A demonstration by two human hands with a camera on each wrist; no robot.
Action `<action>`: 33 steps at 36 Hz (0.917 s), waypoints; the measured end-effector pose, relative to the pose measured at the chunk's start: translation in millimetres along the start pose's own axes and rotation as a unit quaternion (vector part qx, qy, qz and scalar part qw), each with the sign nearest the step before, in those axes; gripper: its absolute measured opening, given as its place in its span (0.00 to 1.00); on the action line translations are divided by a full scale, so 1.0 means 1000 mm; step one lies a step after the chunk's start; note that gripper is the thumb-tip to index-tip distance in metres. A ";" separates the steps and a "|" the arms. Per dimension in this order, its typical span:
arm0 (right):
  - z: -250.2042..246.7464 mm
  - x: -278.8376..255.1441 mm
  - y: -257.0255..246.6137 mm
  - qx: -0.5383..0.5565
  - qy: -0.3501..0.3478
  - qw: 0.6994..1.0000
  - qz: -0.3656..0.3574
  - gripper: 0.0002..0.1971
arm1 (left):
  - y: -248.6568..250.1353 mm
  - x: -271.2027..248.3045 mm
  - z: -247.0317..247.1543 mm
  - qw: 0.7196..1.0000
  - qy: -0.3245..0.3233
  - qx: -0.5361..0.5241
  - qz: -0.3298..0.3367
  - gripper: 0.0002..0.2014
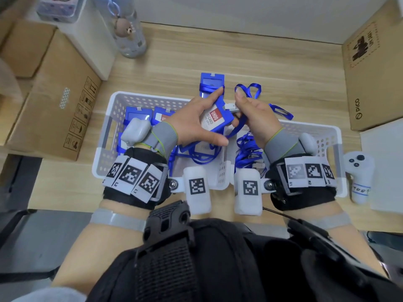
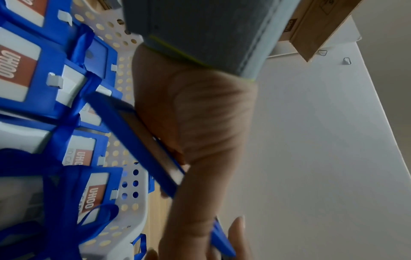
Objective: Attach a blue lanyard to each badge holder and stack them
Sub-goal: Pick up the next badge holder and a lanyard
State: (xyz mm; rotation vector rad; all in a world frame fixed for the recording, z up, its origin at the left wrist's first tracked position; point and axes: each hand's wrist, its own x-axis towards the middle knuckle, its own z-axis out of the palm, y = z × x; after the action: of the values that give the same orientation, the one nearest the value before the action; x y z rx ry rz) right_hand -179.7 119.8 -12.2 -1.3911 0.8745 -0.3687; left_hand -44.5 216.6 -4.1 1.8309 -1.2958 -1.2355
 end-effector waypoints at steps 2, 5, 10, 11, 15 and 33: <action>-0.001 0.000 -0.001 0.010 0.011 1.000 -0.008 0.28 | 0.000 0.000 0.001 1.000 -0.021 -0.006 -0.007 0.61; -0.001 0.000 0.000 0.014 0.012 1.000 -0.021 0.24 | -0.002 0.001 0.001 0.999 -0.016 -0.040 -0.027 0.52; -0.002 0.000 0.002 0.017 0.012 0.999 -0.042 0.17 | 0.000 0.000 0.004 0.988 -0.019 -0.132 -0.077 0.49; -0.002 0.000 0.001 0.015 0.012 0.999 -0.044 0.17 | 0.000 -0.001 0.005 0.987 -0.019 -0.136 -0.083 0.49; -0.001 -0.001 0.001 -0.004 0.006 0.999 -0.048 0.18 | 0.001 -0.001 0.005 0.992 -0.001 -0.078 -0.095 0.44; -0.005 0.007 0.009 -0.100 0.079 0.992 0.002 0.18 | 0.001 -0.001 0.000 0.980 0.120 -0.153 0.046 0.32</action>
State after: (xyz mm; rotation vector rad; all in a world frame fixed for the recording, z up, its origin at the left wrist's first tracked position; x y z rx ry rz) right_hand -181.3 113.1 -23.1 -1.5596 1.0678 -0.4008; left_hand -44.9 217.5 -2.7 1.6239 -0.9861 -1.0606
